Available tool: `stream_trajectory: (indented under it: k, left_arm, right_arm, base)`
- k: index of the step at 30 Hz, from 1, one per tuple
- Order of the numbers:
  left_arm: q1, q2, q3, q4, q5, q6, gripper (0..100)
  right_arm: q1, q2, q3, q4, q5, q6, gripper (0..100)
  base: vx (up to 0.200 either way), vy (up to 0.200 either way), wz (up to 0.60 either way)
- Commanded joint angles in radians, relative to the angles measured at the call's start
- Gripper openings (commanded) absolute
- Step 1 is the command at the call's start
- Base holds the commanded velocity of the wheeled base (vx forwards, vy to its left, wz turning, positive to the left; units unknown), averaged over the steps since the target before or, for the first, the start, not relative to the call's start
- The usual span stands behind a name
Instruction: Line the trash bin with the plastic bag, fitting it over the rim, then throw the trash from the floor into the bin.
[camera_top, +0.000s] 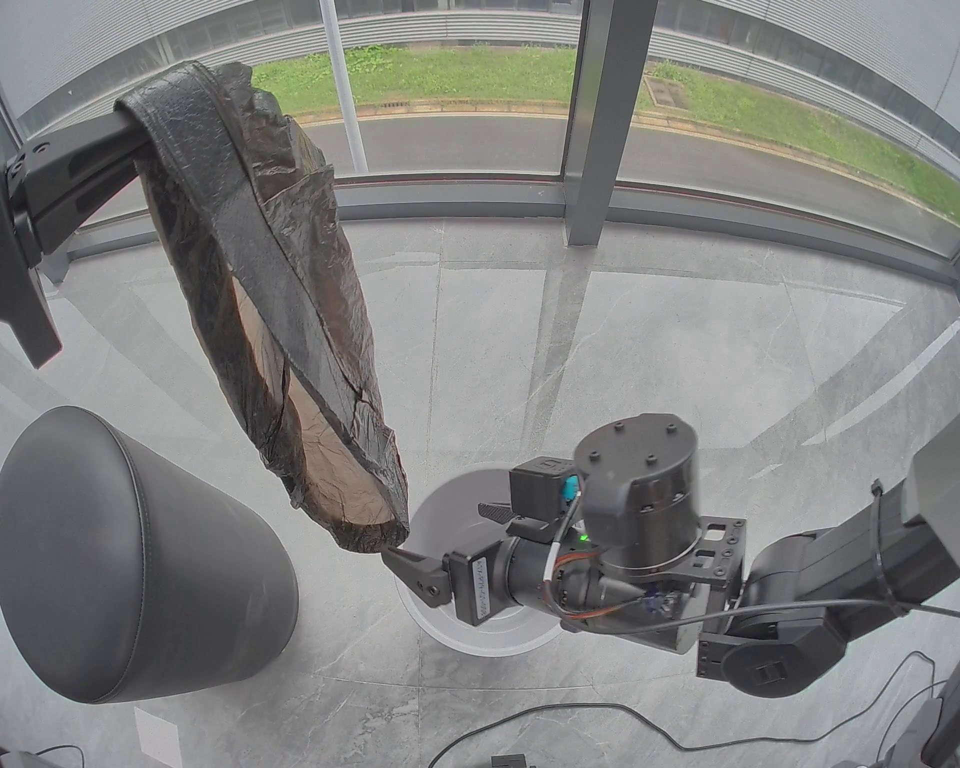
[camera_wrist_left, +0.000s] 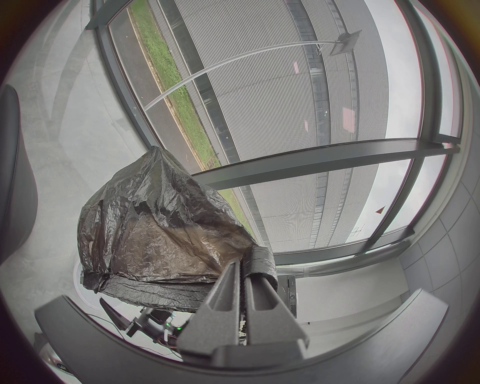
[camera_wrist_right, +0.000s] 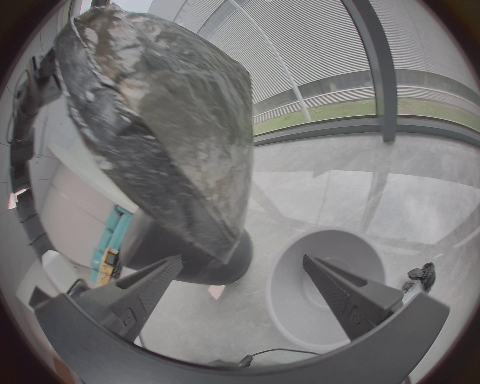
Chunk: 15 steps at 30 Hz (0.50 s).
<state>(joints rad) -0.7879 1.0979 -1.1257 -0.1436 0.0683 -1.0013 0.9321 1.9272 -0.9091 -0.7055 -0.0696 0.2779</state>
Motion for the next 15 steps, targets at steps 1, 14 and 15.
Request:
stream_trajectory:
  k: [1, 14, 15]
  left_arm:
    - [-0.002, -0.009, 0.0, -0.001, -0.007, -0.028, 0]
    - [-0.002, -0.026, 0.012, -0.001, -0.007, -0.045, 0]
    - [-0.004, -0.029, 0.014, -0.001, -0.008, -0.045, 0]
  right_arm:
    - [0.008, 0.151, -0.105, -0.038, -0.127, 0.011, 100]
    - [0.09, 0.259, -0.223, -0.089, -0.266, 0.009, 0]
    - [0.09, 0.257, -0.224, -0.089, -0.266, 0.009, 0]
  base:
    - [0.0, 0.0, 0.0]
    - [0.0, 0.0, 0.0]
    - [0.0, 0.0, 0.0]
